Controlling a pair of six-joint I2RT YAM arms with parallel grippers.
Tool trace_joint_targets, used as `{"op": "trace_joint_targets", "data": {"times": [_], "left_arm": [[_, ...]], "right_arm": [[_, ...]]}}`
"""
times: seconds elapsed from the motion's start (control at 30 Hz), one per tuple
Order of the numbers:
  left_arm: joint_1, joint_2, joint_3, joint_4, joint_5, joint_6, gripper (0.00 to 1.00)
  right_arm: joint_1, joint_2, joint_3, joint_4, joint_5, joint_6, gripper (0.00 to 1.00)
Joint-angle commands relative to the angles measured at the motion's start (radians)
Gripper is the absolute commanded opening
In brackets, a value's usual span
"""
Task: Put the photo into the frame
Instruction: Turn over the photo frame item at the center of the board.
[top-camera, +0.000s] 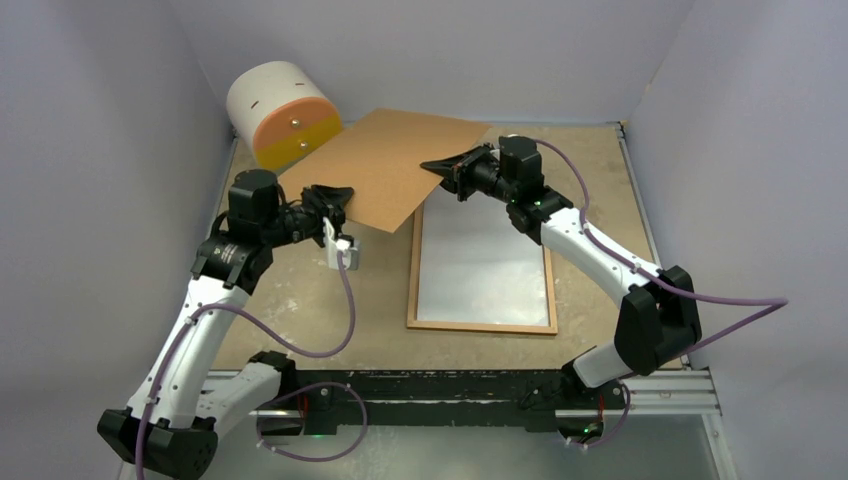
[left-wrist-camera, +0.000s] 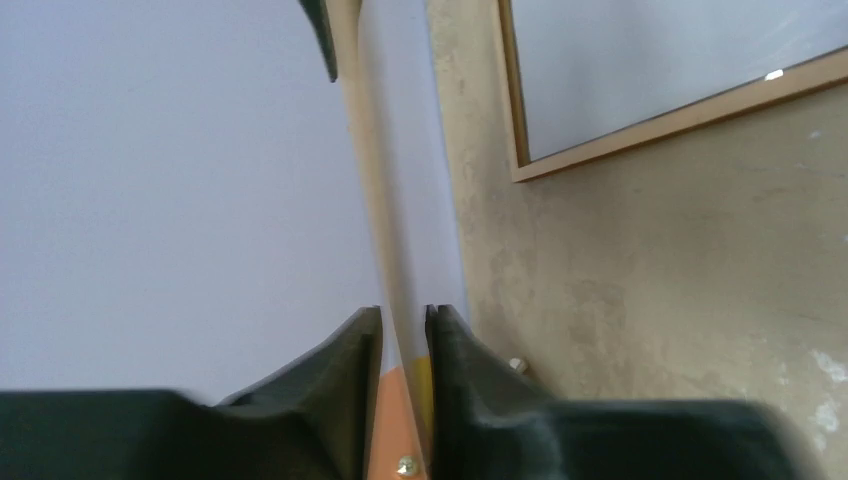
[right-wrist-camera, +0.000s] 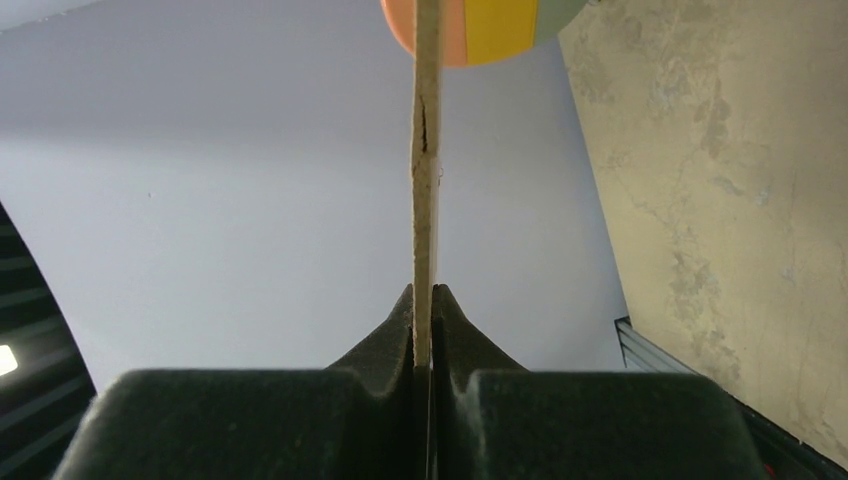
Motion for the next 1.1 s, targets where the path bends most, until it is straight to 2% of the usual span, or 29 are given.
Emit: {"op": "trace_joint_targets", "data": {"times": [0.0, 0.03, 0.13, 0.2, 0.27, 0.4, 0.47, 0.53, 0.6, 0.7, 0.77, 0.87, 0.93, 1.07], "left_arm": [[-0.015, -0.008, -0.014, 0.205, -0.047, -0.041, 0.04], [-0.017, -0.013, -0.023, 0.248, -0.052, -0.053, 0.00], [-0.020, -0.019, -0.038, 0.322, -0.052, -0.047, 0.00], [-0.021, -0.011, -0.018, 0.313, -0.036, -0.043, 0.00], [-0.022, 0.008, 0.028, 0.256, -0.018, -0.033, 0.00], [-0.023, 0.061, 0.154, 0.127, 0.002, -0.055, 0.00], [-0.023, 0.086, 0.220, 0.048, 0.019, -0.059, 0.00], [-0.023, 0.108, 0.279, -0.034, 0.044, -0.059, 0.00], [-0.023, 0.133, 0.331, -0.107, 0.064, -0.069, 0.00], [-0.023, 0.167, 0.402, -0.234, 0.073, -0.045, 0.00], [-0.023, 0.184, 0.440, -0.304, 0.072, -0.026, 0.00], [-0.023, 0.197, 0.479, -0.378, 0.060, -0.019, 0.00], [-0.023, 0.209, 0.513, -0.411, 0.053, -0.029, 0.00], [-0.023, 0.222, 0.558, -0.498, 0.056, -0.017, 0.00]], "right_arm": [[0.000, -0.034, 0.014, 0.103, -0.070, 0.006, 0.11], [0.000, -0.039, 0.010, 0.092, -0.085, -0.003, 0.18], [-0.004, -0.069, -0.011, 0.069, -0.095, -0.043, 0.36], [-0.018, -0.075, -0.009, 0.042, -0.139, -0.115, 0.46], [-0.043, -0.072, 0.012, -0.006, -0.224, -0.193, 0.53], [-0.100, -0.063, 0.154, -0.270, -0.399, -0.605, 0.68], [-0.116, -0.067, 0.257, -0.458, -0.459, -0.879, 0.73], [-0.116, -0.088, 0.373, -0.635, -0.409, -1.141, 0.77], [-0.115, -0.131, 0.433, -0.712, -0.354, -1.324, 0.80], [-0.114, -0.227, 0.390, -0.690, -0.246, -1.545, 0.83], [-0.115, -0.290, 0.317, -0.623, -0.226, -1.663, 0.85], [-0.113, -0.392, 0.139, -0.448, -0.332, -1.867, 0.88], [-0.110, -0.441, 0.047, -0.329, -0.383, -1.922, 0.89], [-0.078, -0.421, 0.028, -0.309, -0.426, -2.013, 0.90]]}}
